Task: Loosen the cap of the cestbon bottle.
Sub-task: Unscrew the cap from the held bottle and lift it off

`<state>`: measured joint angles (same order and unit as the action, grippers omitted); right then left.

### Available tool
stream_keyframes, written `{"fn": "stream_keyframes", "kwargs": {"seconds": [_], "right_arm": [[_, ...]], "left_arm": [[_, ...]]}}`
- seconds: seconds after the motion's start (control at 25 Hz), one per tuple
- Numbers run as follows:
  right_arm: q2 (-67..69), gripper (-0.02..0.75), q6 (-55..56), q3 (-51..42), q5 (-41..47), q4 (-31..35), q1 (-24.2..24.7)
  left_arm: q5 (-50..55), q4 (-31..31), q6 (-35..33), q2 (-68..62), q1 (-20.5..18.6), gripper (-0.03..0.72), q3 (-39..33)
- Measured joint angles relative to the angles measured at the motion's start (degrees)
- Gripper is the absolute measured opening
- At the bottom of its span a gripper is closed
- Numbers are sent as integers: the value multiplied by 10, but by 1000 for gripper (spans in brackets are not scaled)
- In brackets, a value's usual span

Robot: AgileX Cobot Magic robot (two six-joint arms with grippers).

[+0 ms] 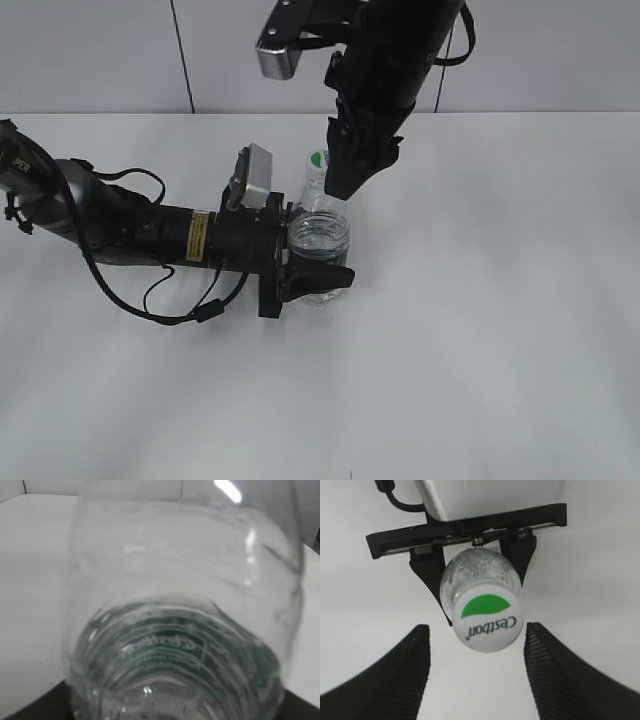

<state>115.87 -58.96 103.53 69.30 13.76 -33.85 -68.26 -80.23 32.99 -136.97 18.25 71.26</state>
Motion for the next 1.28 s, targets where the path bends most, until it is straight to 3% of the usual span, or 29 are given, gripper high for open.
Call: {"fn": "stream_keyframes", "kwargs": {"seconds": [0.28,0.84,1.28], "right_arm": [[-20,461,112,0,3,2,0],[-20,461,560,22,-30,4,0],[-20,461,737,23,-22,-24,0]], "left_arm": [[0,0,0,0,0,412,0],[0,0,0,0,0,412,0],[0,0,0,0,0,412,0]]}}
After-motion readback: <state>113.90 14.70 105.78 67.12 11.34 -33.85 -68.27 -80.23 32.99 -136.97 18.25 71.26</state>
